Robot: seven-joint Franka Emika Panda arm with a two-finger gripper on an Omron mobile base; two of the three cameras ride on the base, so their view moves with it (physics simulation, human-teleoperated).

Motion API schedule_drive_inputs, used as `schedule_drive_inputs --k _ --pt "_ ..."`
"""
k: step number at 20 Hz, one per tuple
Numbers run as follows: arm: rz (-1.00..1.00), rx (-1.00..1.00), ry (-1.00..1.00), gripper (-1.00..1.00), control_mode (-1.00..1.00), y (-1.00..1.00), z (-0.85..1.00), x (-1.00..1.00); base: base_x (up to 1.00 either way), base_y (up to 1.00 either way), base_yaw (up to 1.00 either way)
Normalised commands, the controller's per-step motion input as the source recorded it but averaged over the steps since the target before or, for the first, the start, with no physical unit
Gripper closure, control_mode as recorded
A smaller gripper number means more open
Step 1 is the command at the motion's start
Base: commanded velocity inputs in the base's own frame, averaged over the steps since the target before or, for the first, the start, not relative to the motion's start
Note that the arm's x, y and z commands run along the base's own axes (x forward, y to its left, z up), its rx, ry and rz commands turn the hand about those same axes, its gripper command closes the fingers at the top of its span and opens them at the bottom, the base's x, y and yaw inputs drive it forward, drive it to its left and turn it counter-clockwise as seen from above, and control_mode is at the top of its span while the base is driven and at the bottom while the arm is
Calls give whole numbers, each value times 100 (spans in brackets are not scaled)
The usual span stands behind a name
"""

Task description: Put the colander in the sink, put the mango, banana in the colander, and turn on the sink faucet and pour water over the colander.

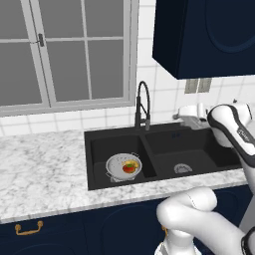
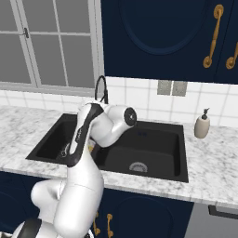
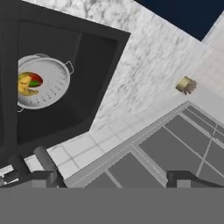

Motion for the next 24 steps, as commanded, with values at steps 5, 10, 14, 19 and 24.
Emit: schedule_drive_inputs --k 5,10,14,19,24 --pt "7 2 -1 -100 -100 2 -17 29 0 0 0" --pt "5 0 -3 -100 -100 14 -4 34 0 0 0" --pt "3 0 -1 -100 -100 15 -15 39 0 0 0" --pt "2 0 0 -100 -100 3 -30 43 0 0 0" --pt "0 0 0 -100 -100 0 -39 36 0 0 0"
